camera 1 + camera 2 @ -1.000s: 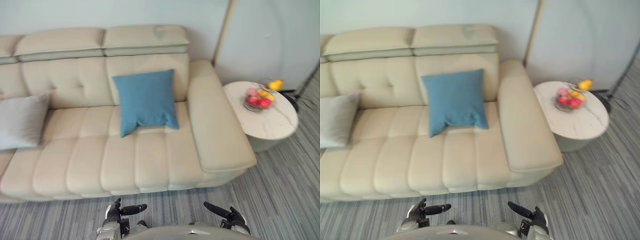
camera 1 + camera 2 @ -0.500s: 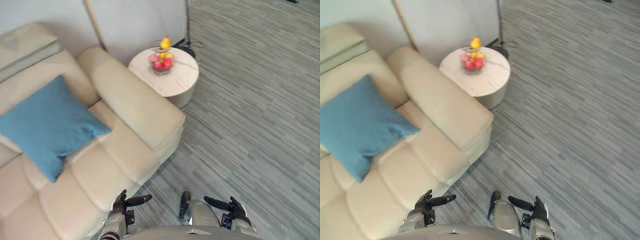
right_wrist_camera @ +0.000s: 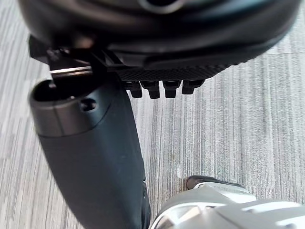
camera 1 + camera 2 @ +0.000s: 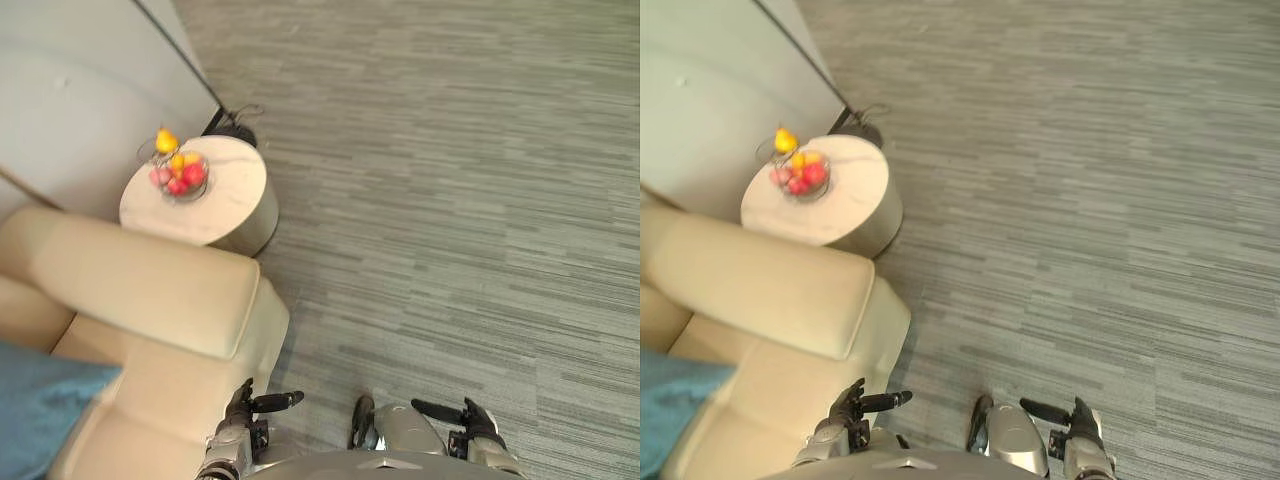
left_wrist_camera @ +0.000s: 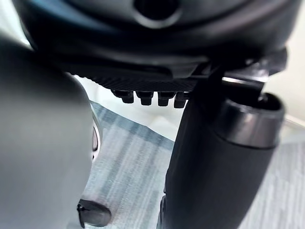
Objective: Pick up cushions and gather them together orderly.
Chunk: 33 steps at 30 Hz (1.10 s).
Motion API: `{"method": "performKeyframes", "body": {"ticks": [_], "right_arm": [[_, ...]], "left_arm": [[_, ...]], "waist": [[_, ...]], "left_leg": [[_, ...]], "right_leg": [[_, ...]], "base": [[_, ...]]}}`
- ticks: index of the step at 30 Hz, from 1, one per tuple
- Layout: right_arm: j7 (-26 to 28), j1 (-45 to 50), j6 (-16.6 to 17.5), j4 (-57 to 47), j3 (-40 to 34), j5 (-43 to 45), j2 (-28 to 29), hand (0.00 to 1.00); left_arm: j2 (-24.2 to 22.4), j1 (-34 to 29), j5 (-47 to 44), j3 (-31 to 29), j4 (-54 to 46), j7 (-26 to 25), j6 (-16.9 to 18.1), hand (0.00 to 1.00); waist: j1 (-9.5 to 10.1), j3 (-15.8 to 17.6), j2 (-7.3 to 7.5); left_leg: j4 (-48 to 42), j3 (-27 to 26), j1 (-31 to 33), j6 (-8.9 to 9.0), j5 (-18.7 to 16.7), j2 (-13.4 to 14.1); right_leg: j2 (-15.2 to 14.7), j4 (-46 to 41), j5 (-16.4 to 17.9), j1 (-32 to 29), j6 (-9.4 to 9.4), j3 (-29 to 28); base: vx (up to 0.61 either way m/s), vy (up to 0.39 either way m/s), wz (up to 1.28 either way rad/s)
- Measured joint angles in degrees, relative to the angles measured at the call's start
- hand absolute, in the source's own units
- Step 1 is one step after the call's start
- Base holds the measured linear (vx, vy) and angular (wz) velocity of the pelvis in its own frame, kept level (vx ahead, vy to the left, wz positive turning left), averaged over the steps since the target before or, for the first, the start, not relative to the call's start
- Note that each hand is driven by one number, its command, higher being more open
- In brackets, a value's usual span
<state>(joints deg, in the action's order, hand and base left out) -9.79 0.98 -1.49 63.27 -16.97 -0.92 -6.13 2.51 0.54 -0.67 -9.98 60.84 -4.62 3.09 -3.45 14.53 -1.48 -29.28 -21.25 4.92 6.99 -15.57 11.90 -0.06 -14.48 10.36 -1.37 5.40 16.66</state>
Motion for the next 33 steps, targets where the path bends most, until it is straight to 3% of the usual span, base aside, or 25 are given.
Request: {"method": "performKeyframes", "body": {"ticks": [2,5,7,8,9,10,13,14,15,16,17,19,21,22,23,24,25,26,28,29,31,32,33], "right_arm": [[-0.58,0.41,-0.04,-0.61,-1.21,0.01,1.07,1.00],[-0.96,1.62,-0.26,-1.81,-2.14,0.01,1.65,1.00],[-0.98,2.53,-0.27,-2.85,-2.16,-0.01,1.82,1.00],[-0.95,2.53,-0.31,-3.78,-2.18,-0.07,2.43,1.00],[-0.89,2.63,-0.28,-4.18,-2.21,-0.09,2.64,1.00],[-0.69,2.68,-0.30,-4.36,-2.32,-0.08,3.13,1.00],[-0.42,1.34,-0.35,-4.12,-2.36,-0.15,4.35,1.00],[-0.39,0.84,-0.35,-4.05,-2.27,-0.16,4.80,1.00],[-0.40,-0.19,-0.38,-3.73,-1.96,-0.25,5.41,1.00],[-0.41,-0.39,-0.41,-3.42,-1.35,-0.28,4.49,1.00],[-0.32,-0.61,-0.28,-3.09,-1.05,-0.31,3.76,1.00],[0.31,-2.45,-0.04,-1.62,-0.02,-0.35,4.11,1.00],[0.73,-3.69,-0.14,-1.25,0.37,-1.25,4.99,1.00],[0.73,-4.55,-0.04,-1.11,0.36,-1.27,5.44,1.00],[0.70,-4.39,-0.01,-1.12,0.15,-1.27,5.34,1.00],[0.73,-3.88,0.07,-1.25,0.03,-1.26,5.04,1.00],[0.66,-3.79,0.18,-1.40,0.42,-1.24,4.72,1.00],[0.57,-3.81,0.43,-1.38,0.67,-1.22,4.76,1.00],[0.28,-3.65,0.78,-1.56,0.22,-1.18,3.75,1.00],[-0.32,-3.60,0.72,-1.76,0.23,-1.16,2.77,1.00],[-0.95,-2.93,0.35,-1.64,0.15,-1.08,1.59,1.00],[-1.23,-2.16,0.33,-1.11,0.14,-1.07,1.16,1.00],[-1.44,-2.27,0.25,-0.10,0.15,-1.01,1.48,1.00]], "left_arm": [[-0.28,-0.08,-0.45,-0.77,-0.51,-0.09,-0.01,1.00],[-0.96,-0.18,-1.43,-2.64,-1.46,-0.19,0.13,1.00],[-1.37,-0.36,-1.44,-2.70,-1.49,-0.18,0.11,1.00],[-1.31,-0.75,-1.40,-3.47,-1.49,-0.11,0.05,1.00],[-1.35,-1.14,-1.38,-3.87,-1.49,-0.10,0.05,1.00],[-0.59,-1.37,-1.35,-4.14,-1.13,-0.21,-0.03,1.00],[0.53,-1.21,-1.36,-3.61,0.62,-0.37,-0.15,1.00],[0.70,-1.13,-1.37,-3.60,0.97,-0.37,-0.16,1.00],[1.33,-0.96,-1.40,-2.23,1.27,-0.38,-0.01,1.00],[0.52,-1.21,-1.37,-0.18,1.20,-0.38,0.13,1.00],[-0.09,-1.11,-1.37,1.10,1.30,-0.24,0.11,1.00],[0.06,-0.44,-1.36,2.62,1.19,-0.44,0.02,1.00],[0.65,0.17,-1.35,2.76,1.27,-0.50,-0.11,1.00],[1.25,0.49,-1.36,2.96,1.33,-0.56,-0.33,1.00],[1.24,0.51,-1.35,3.30,1.35,-0.56,-0.73,1.00],[1.22,0.56,-1.34,4.58,1.34,-0.57,-0.93,1.00],[1.34,0.47,-1.26,4.55,1.39,-0.53,-0.89,1.00],[2.52,0.39,-1.26,4.51,1.60,-0.44,-0.93,1.00],[2.13,0.66,-1.03,4.53,1.80,-0.15,-1.21,1.00],[2.04,0.78,-0.92,3.83,1.07,-0.03,-0.87,1.00],[1.26,0.96,-1.05,3.45,0.73,-0.05,-0.56,1.00],[0.64,0.95,-1.13,2.41,0.49,-0.01,-0.60,1.00],[0.42,0.94,-1.19,2.19,-0.08,-0.02,-0.44,1.00]], "waist": [[0.84,0.09,0.01],[2.41,-0.08,-0.28],[3.06,-0.67,-0.48],[3.36,-1.42,-0.24],[3.33,-1.98,-0.14],[3.18,-3.46,1.55],[3.59,-4.70,2.89],[3.70,-4.70,2.95],[4.34,-4.64,2.81],[4.69,-5.86,1.00],[4.56,-6.13,-1.07],[4.57,-5.81,-0.51],[4.66,-5.49,0.27],[4.62,-4.99,1.02],[4.15,-4.91,1.13],[3.56,-4.31,0.91],[3.66,-4.27,1.20],[4.08,-4.01,3.06],[3.94,-3.55,1.58],[4.41,-2.76,0.78],[4.52,-1.83,0.30],[4.77,-1.82,0.19],[5.52,-1.78,0.26]], "left_leg": [[10.28,9.35,4.79,0.10,2.61,-3.18],[17.18,15.36,6.49,0.11,5.89,-3.90],[18.23,16.24,6.10,-1.77,7.83,-3.88],[17.96,14.81,4.19,-3.12,12.25,-4.18],[17.76,13.50,3.72,-3.37,14.78,-3.96],[15.72,9.25,3.35,-3.14,13.26,-4.19],[13.86,3.43,0.42,-4.18,11.75,-4.19],[11.63,2.89,0.27,-4.42,11.60,-3.91],[8.22,2.64,1.56,-3.69,8.06,-4.43],[22.90,5.58,-1.88,-5.07,12.26,-7.14],[25.80,4.57,-2.72,-5.33,15.36,-6.72],[25.95,1.66,-4.45,-5.91,15.44,-7.85],[26.07,-0.75,-5.54,-6.15,15.21,-8.08],[26.01,-2.06,-6.61,-6.18,15.19,-8.10],[25.92,-1.95,-7.53,-6.17,15.21,-7.85],[25.07,-2.01,-9.10,-6.18,15.20,-6.70],[21.80,-3.09,-8.96,-4.79,13.92,-4.78],[14.79,-4.72,-7.20,-3.65,11.33,-3.80],[3.98,-4.63,-3.89,-3.50,8.58,1.38],[-8.14,-2.88,0.74,-3.32,7.08,5.07],[-12.05,1.26,2.65,-2.28,2.25,3.31],[-9.89,3.27,3.99,-1.35,0.74,0.50],[-1.67,5.47,5.81,-1.47,0.97,-3.39]], "right_leg": [[1.11,0.19,0.20,0.44,-0.15,-4.77],[2.78,-0.03,1.66,1.27,-1.51,-10.18],[3.61,-1.17,3.22,1.61,-2.40,-13.62],[3.40,-4.24,5.88,1.00,-4.29,-17.90],[3.31,-5.67,7.00,0.34,-5.01,-19.27],[1.24,-8.53,8.55,-1.57,-7.41,-20.63],[-1.64,-8.07,6.22,-1.81,-9.63,-17.52],[-2.23,-8.05,4.74,-1.39,-9.23,-15.67],[-3.59,-8.52,2.95,-0.52,-8.23,-10.94],[-5.05,-9.03,3.13,-0.70,-8.41,-4.99],[-5.24,-9.97,3.74,-0.68,-9.08,-1.26],[-9.85,-13.21,5.04,-1.82,-9.81,7.47],[-11.63,-12.34,5.02,-0.60,-9.55,15.57],[-11.87,-12.30,5.08,-0.07,-9.21,16.83],[-12.06,-14.18,4.96,0.13,-8.86,16.57],[-13.39,-21.90,4.64,-2.81,-4.88,16.36],[-11.33,-13.63,6.39,-2.46,-4.59,15.12],[-11.20,-7.76,4.59,-2.13,-4.65,13.88],[-7.86,-5.54,4.39,-0.34,-4.01,13.02],[-5.46,-3.01,4.63,1.92,-3.07,10.48],[-4.50,-0.64,4.70,4.80,-2.71,7.90],[-4.33,0.66,4.61,6.58,-2.67,5.40],[-4.25,2.12,4.59,7.96,-2.71,0.99]], "base": [[0.10,0.011,-1.16],[0.16,0.040,-1.07],[0.34,0.121,-1.26],[0.45,0.169,-1.31],[0.54,0.194,-1.69],[0.37,0.129,-1.15],[0.33,0.097,-1.34],[0.23,0.098,-1.37],[0.13,0.098,-1.33],[0.08,0.135,-1.29],[0.01,0.120,-0.94],[0.08,0.137,-0.73],[0.14,0.028,-0.77],[0.10,-0.041,-0.62],[0.13,-0.082,-0.46],[0.10,-0.139,-0.31],[0.08,-0.241,-0.44],[0.02,-0.194,-0.48],[0.11,-0.260,-0.55],[0.19,-0.259,-0.71],[0.19,-0.103,-0.83],[0.33,-0.054,-1.57],[0.26,-0.019,-1.52]]}}
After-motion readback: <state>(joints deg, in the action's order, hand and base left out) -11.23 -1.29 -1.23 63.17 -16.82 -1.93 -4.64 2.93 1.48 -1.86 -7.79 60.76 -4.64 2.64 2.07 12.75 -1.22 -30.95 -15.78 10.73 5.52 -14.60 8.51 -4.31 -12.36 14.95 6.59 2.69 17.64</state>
